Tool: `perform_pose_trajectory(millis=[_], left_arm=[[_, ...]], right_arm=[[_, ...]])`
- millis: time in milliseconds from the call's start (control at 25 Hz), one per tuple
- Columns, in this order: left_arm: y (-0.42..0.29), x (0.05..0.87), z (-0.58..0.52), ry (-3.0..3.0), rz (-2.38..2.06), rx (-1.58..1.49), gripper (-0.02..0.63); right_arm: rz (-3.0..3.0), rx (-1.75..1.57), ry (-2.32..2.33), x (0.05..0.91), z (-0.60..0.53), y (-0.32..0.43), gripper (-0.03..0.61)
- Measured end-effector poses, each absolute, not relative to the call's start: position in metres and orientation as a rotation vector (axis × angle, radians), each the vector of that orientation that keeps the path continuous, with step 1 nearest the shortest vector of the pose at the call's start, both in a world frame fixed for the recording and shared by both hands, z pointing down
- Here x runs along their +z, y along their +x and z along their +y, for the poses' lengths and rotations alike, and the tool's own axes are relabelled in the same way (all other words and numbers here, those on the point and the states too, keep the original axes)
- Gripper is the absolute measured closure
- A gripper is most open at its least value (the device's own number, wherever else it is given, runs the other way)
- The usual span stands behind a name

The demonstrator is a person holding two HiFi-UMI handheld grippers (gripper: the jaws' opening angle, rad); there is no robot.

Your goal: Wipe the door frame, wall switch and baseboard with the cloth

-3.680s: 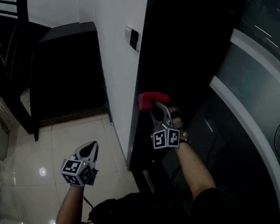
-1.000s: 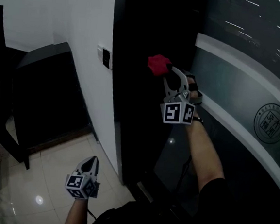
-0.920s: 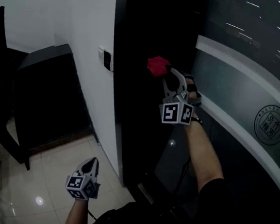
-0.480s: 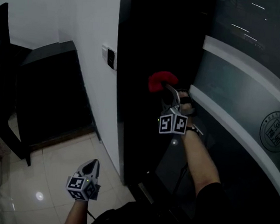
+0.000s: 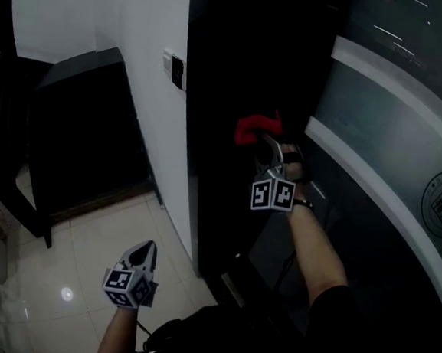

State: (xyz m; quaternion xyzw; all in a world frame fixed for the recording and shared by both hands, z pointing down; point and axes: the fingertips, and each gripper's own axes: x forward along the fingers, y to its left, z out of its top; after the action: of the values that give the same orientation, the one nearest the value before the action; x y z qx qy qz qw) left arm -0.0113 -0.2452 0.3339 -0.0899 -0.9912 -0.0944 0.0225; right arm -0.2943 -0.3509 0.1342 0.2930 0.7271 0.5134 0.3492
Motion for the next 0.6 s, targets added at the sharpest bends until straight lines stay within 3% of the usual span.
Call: perform_pose_trajectory(millis=[600], left_arm=[[-0.02, 0.348, -0.252, -0.261, -3.043, -0.339, 0.614]], right_arm=[[1.895, 1.486, 0.899, 0.213, -0.351, -0.295, 0.515]])
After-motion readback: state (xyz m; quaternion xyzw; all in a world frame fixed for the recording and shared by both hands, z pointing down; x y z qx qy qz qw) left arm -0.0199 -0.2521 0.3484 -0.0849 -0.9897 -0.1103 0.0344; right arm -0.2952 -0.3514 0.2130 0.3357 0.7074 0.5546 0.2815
